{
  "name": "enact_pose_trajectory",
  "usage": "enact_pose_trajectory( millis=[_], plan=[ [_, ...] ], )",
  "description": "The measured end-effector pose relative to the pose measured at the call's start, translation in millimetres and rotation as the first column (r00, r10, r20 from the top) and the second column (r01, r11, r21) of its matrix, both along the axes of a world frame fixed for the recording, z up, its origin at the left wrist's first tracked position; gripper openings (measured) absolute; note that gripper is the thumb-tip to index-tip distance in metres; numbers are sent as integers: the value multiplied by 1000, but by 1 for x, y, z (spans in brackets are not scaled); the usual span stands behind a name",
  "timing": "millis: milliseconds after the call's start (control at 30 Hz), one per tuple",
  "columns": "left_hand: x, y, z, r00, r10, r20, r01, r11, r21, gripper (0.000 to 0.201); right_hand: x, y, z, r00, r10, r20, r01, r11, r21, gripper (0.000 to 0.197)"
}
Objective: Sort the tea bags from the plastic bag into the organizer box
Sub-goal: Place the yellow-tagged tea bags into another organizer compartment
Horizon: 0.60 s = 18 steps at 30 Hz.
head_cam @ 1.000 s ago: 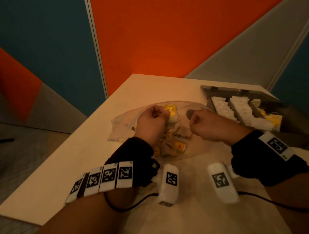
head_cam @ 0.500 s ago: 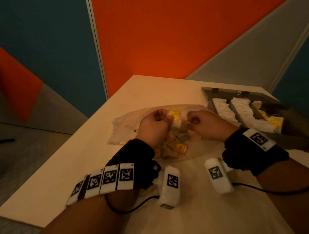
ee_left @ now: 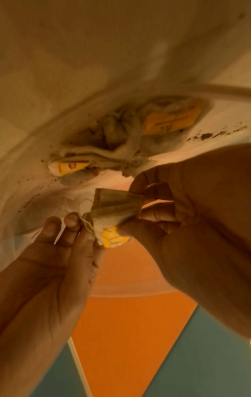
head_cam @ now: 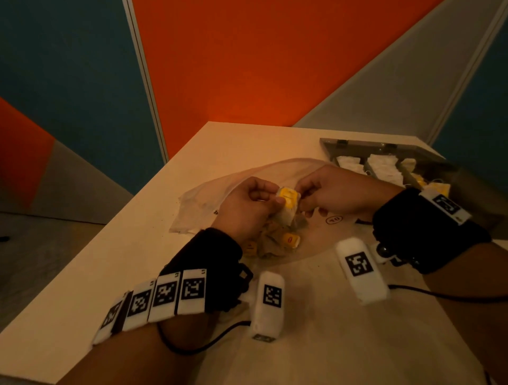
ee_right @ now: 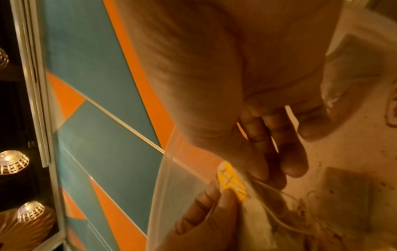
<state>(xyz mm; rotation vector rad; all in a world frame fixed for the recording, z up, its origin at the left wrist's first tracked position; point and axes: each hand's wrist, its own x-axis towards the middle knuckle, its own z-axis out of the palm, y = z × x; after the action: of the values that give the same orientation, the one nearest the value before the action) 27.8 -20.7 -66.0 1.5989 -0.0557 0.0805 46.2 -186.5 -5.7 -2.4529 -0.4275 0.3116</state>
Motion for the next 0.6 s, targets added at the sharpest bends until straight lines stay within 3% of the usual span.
enact_pose_trajectory(
  millis=[133, 200, 400, 600],
  plan=[
    [-1, 0, 2, 1000, 4, 5, -4, 1000, -25, 18, -3, -1, 5, 988, -10, -157, 28, 993, 114, 15],
    [-1, 0, 2, 1000, -6, 15, 6, 1000, -25, 20, -4, -2, 6, 986, -8, -166, 32, 990, 139, 16],
    [1, -1, 1, 997, 69, 30, -68, 996, -52, 9, -9, -5, 7, 999, -35, -10, 35, 997, 65, 8],
    [-3, -5, 8, 995, 97, -37, -101, 987, -129, 21, -37, -31, 65, 995, -13, 101, 8, 999, 52, 13]
  ],
)
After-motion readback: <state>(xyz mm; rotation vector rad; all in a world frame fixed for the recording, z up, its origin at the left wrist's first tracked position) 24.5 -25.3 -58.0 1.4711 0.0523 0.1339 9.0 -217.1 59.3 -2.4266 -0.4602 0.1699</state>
